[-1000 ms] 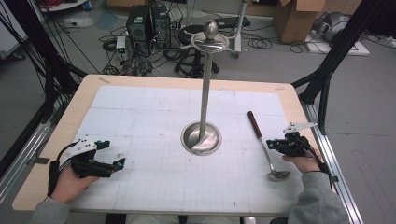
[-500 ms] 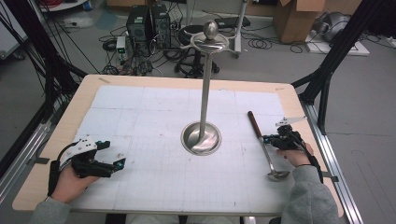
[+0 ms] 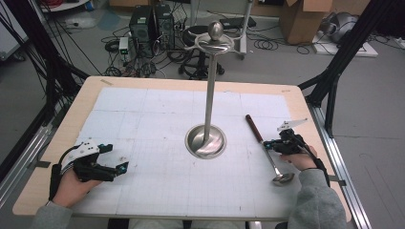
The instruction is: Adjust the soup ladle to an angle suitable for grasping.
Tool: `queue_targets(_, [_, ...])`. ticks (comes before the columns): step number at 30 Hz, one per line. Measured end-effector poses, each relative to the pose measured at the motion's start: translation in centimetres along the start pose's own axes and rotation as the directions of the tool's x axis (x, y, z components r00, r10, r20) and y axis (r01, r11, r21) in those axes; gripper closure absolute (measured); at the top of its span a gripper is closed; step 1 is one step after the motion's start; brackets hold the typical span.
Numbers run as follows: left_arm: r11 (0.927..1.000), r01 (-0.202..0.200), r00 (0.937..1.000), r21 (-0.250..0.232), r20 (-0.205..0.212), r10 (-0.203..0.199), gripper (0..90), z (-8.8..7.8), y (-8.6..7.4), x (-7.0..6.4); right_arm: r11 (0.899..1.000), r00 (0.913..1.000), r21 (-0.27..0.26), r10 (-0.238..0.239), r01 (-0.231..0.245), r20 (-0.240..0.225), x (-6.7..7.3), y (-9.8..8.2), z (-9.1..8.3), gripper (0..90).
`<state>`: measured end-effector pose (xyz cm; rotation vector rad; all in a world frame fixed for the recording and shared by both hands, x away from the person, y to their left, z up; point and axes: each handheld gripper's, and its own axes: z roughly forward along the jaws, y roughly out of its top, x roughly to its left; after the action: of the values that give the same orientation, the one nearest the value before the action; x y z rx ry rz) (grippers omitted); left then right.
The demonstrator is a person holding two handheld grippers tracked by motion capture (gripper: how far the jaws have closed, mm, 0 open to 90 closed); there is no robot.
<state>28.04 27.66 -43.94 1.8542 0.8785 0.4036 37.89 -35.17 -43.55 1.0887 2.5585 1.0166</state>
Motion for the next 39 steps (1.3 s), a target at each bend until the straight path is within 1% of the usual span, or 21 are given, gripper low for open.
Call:
queue_targets(6, [1.0000,0.000,1.0000,0.001,-0.001,0.000,2.2,0.0,0.0,0.0,0.999,0.9973,0.012,-0.037,0.038,-0.064,0.4,0.3,0.2,90.0])
queue_targets(10, [1.0000,0.000,1.0000,-0.001,0.001,0.000,2.2,0.0,0.0,0.0,0.996,0.9916,0.036,-0.077,0.081,-0.104,1.2,0.9,0.5,90.0])
queue_targets(14, [1.0000,-0.001,1.0000,-0.001,0.000,0.001,2.2,0.0,0.0,0.0,0.989,0.9796,0.059,-0.128,0.138,-0.155,2.1,1.5,1.0,90.0])
queue_targets(16, [1.0000,0.000,1.0000,-0.002,-0.001,0.000,2.2,-0.1,0.0,0.0,0.986,0.9722,0.067,-0.141,0.156,-0.187,2.5,1.7,1.2,90.0])
queue_targets(17, [1.0000,0.000,1.0000,-0.002,-0.001,0.000,2.2,0.0,0.0,0.0,0.984,0.9716,0.073,-0.148,0.164,-0.185,2.6,1.7,1.3,90.0])
queue_targets(19, [1.0000,-0.001,1.0000,-0.001,0.000,0.001,2.2,0.0,0.0,0.0,0.984,0.9729,0.075,-0.145,0.161,-0.180,2.7,1.9,1.2,90.0])
queue_targets(20, [1.0000,-0.001,1.0000,-0.001,0.000,0.001,2.2,0.0,0.0,0.0,0.983,0.9736,0.073,-0.151,0.166,-0.171,2.7,2.0,1.2,90.0])
queue_targets(22, [1.0000,0.001,1.0000,-0.002,-0.001,-0.001,2.2,0.0,0.0,0.0,0.986,0.9790,0.066,-0.139,0.150,-0.149,2.9,2.3,1.1,90.0])
queue_targets(24, [1.0000,-0.002,1.0000,0.003,0.000,0.002,2.2,0.0,0.0,0.0,0.991,0.9866,0.056,-0.118,0.125,-0.113,3.1,2.6,1.0,90.0])
queue_targets(25, [1.0000,-0.001,1.0000,0.000,-0.002,0.001,2.2,0.0,0.0,0.0,0.992,0.9887,0.046,-0.111,0.116,-0.100,3.0,2.7,0.9,90.0])
queue_targets(26, [1.0000,-0.001,1.0000,0.001,-0.001,0.001,2.2,0.0,0.0,0.0,0.994,0.9920,0.049,-0.089,0.094,-0.089,3.1,2.8,0.8,90.0])
queue_targets(27, [1.0000,0.001,1.0000,0.001,-0.001,-0.001,2.2,0.0,0.0,0.0,0.995,0.9929,0.049,-0.087,0.091,-0.081,3.1,2.9,0.8,90.0])
queue_targets(30, [1.0000,0.000,1.0000,0.003,0.000,0.000,2.2,0.0,0.0,0.0,0.994,0.9930,0.047,-0.097,0.100,-0.067,3.2,3.3,1.1,90.0])
queue_targets(33, [1.0000,0.000,1.0000,0.004,0.001,0.000,2.2,0.0,0.0,0.0,0.990,0.9908,0.067,-0.123,0.127,-0.056,3.3,3.6,1.8,90.0])
queue_targets(35, [1.0000,0.001,1.0000,0.003,0.001,-0.001,2.2,0.0,0.0,0.0,0.989,0.9909,0.072,-0.127,0.130,-0.045,3.3,3.9,2.2,90.0])
queue_targets(38, [1.0000,0.001,1.0000,0.005,0.002,-0.001,2.2,0.0,0.0,0.0,0.992,0.9930,0.060,-0.111,0.113,-0.042,3.2,4.2,2.7,90.0])
queue_targets(39, [1.0000,0.002,1.0000,0.005,0.003,-0.002,2.2,0.0,0.0,0.0,0.992,0.9935,0.069,-0.107,0.110,-0.039,3.2,4.2,2.9,90.0])
